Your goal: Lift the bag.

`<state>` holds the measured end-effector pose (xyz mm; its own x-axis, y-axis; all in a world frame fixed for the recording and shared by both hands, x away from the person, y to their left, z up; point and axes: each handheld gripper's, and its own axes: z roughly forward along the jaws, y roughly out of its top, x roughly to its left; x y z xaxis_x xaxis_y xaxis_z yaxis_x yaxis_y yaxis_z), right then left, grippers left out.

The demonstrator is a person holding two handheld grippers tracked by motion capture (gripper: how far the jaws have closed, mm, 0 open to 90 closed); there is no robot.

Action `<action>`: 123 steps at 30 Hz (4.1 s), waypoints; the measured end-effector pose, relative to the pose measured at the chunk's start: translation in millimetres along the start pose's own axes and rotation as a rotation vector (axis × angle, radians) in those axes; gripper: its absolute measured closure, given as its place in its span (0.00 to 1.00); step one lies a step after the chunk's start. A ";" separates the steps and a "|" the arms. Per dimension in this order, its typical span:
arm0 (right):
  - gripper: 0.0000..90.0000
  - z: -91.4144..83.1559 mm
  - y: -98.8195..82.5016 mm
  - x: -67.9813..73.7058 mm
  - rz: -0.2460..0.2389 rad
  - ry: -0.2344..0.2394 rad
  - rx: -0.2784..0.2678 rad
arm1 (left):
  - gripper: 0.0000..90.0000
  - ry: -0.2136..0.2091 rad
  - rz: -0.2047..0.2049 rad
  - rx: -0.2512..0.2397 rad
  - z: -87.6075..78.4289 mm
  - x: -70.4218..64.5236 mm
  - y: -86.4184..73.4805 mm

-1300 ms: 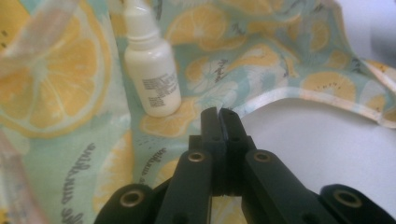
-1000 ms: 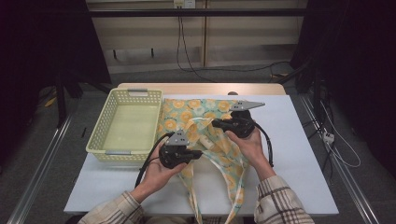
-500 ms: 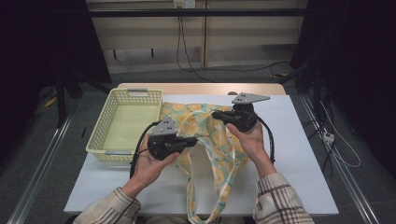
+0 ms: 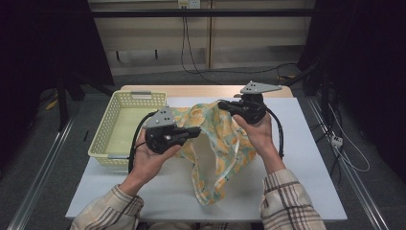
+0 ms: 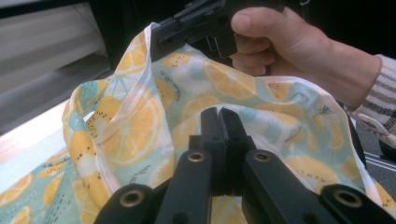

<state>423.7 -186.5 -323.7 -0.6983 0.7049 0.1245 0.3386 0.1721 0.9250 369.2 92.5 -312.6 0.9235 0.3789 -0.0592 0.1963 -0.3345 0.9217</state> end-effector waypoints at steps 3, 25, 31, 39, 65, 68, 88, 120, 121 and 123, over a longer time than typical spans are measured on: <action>1.00 -2.9 7.0 -2.0 -0.007 -0.012 -0.004 | 1.00 0.000 0.003 -0.012 -2.6 0.7 6.5; 1.00 -36.3 85.0 -18.4 -0.052 -0.093 -0.068 | 1.00 0.004 0.088 -0.156 -39.3 -1.5 84.8; 1.00 -40.2 111.2 -22.1 -0.080 -0.130 -0.069 | 1.00 -0.005 0.112 -0.193 -52.3 -6.0 102.9; 1.00 -25.6 109.6 -35.2 -0.054 -0.163 -0.047 | 1.00 -0.018 0.100 -0.122 -42.2 -2.6 89.8; 0.93 18.6 55.7 -51.7 0.024 -0.147 0.086 | 0.66 0.040 0.006 0.029 -5.3 17.1 28.8; 0.83 16.6 54.2 -51.6 0.032 -0.154 0.086 | 0.62 0.044 0.014 0.026 -5.6 18.0 29.0; 0.41 -28.9 22.3 -24.9 0.023 -0.157 0.036 | 0.09 0.216 -0.060 0.039 -21.7 33.4 5.9; 0.23 -84.4 -108.1 18.8 0.138 -0.247 0.113 | 0.09 0.346 -0.141 0.062 -88.8 14.8 -104.5; 0.23 -86.2 -111.3 19.9 0.136 -0.251 0.112 | 0.09 0.350 -0.149 0.054 -90.9 14.4 -107.7; 0.23 -89.7 -117.0 22.8 0.140 -0.262 0.118 | 0.09 0.370 -0.147 0.047 -94.6 13.1 -113.9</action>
<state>311.7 -252.3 -396.9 -0.4589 0.8779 0.1371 0.5017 0.1286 0.8554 327.8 217.2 -382.1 0.7049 0.7082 -0.0392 0.3402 -0.2890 0.8948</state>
